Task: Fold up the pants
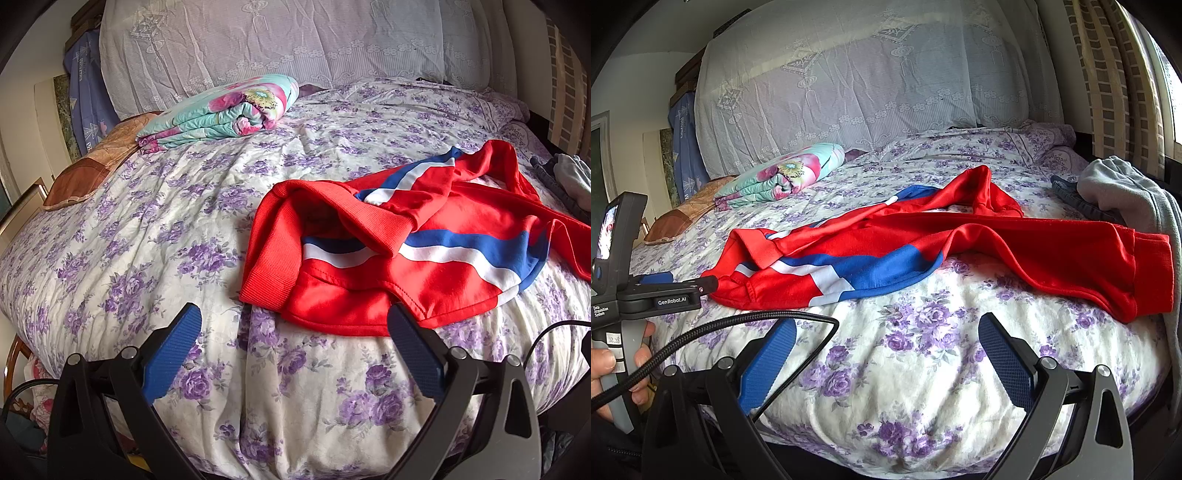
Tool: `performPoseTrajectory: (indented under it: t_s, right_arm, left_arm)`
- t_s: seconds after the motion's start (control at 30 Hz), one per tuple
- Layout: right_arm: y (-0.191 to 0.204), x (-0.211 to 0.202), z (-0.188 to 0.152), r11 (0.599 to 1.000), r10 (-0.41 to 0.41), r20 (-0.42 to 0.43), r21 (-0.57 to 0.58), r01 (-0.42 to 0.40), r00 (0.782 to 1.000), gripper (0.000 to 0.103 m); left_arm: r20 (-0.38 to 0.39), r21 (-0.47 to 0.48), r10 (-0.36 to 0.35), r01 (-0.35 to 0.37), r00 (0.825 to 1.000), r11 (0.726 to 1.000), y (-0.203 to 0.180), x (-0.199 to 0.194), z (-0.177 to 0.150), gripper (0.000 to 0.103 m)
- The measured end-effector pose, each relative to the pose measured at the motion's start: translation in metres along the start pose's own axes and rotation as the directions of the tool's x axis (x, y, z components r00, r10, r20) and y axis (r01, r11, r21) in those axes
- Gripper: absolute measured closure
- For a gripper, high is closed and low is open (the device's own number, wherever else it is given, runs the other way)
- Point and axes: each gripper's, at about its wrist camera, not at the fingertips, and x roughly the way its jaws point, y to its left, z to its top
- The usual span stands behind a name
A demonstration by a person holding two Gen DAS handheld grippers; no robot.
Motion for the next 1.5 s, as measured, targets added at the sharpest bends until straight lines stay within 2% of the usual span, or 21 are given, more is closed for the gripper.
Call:
performPoseTrajectory:
  t_s: [0.83, 0.97, 1.13, 1.27, 1.4, 1.43, 1.5]
  right_arm:
    - [0.0, 0.0, 0.0, 1.0, 0.002, -0.002, 0.002, -0.002, 1.0, 0.003]
    - [-0.001, -0.002, -0.001, 1.0, 0.006, -0.001, 0.001, -0.006, 1.0, 0.003]
    - [-0.006, -0.004, -0.002, 1.0, 0.008, 0.011, 0.009, -0.008, 1.0, 0.003]
    - [-0.018, -0.006, -0.002, 0.999, 0.0, 0.016, 0.034, 0.0, 1.0, 0.003]
    - [-0.034, -0.004, -0.002, 0.998, -0.007, 0.007, 0.07, 0.007, 1.0, 0.003]
    - [-0.037, -0.003, -0.003, 0.997, -0.008, 0.006, 0.077, 0.008, 1.0, 0.003]
    - [-0.042, -0.001, -0.003, 0.997, -0.008, 0.002, 0.083, 0.008, 1.0, 0.003]
  left_arm:
    - [-0.001, 0.001, -0.005, 0.005, 1.0, 1.0, -0.002, 0.0, 0.001, 0.005]
    - [0.004, 0.001, -0.056, 0.056, 0.998, 0.998, -0.013, -0.001, 0.011, 0.005]
    - [-0.037, 0.007, -0.109, 0.11, 0.993, 0.994, -0.039, 0.02, 0.033, 0.005]
    - [-0.122, -0.05, -0.165, 0.16, 0.979, 0.986, -0.052, 0.056, 0.049, 0.005]
    - [-0.141, -0.126, -0.221, 0.204, 0.965, 0.971, -0.057, 0.077, 0.06, 0.005]
    - [-0.126, -0.144, -0.238, 0.219, 0.963, 0.965, -0.056, 0.079, 0.063, 0.007]
    - [-0.115, -0.153, -0.249, 0.23, 0.962, 0.961, -0.058, 0.082, 0.067, 0.027]
